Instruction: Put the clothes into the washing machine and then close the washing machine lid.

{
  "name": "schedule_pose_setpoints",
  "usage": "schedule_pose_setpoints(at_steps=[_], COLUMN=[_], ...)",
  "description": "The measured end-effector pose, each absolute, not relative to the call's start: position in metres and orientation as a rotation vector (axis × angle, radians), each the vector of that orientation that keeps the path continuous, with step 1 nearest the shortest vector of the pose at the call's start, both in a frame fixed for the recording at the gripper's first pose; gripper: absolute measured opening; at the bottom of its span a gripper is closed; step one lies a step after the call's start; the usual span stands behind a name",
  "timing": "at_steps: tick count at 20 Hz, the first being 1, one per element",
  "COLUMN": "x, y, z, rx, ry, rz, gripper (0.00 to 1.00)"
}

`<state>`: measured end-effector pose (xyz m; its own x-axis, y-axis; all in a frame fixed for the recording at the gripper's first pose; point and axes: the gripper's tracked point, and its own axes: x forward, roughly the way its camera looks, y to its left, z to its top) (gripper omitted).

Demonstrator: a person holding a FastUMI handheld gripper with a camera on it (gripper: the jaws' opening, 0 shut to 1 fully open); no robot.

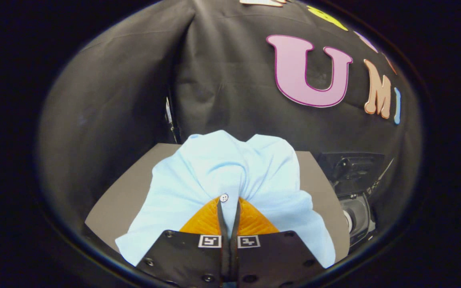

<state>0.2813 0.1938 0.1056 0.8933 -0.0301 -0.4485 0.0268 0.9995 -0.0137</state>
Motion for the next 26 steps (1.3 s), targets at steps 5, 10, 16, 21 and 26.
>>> schedule_pose_setpoints(at_steps=[5, 10, 16, 21, 26], x=[0.255, 0.237, 0.215, 0.205, 0.192], y=[0.173, 0.156, 0.122, 0.117, 0.113], z=[0.108, 0.143, 0.196, 0.204, 0.224], rx=[0.036, -0.068, -0.039, -0.082, -0.094], ry=[0.405, 0.265, 0.063, 0.042, -0.017], rz=[-0.061, -0.099, -0.189, -0.200, -0.187], gripper=[0.00, 0.00, 0.00, 0.00, 0.00])
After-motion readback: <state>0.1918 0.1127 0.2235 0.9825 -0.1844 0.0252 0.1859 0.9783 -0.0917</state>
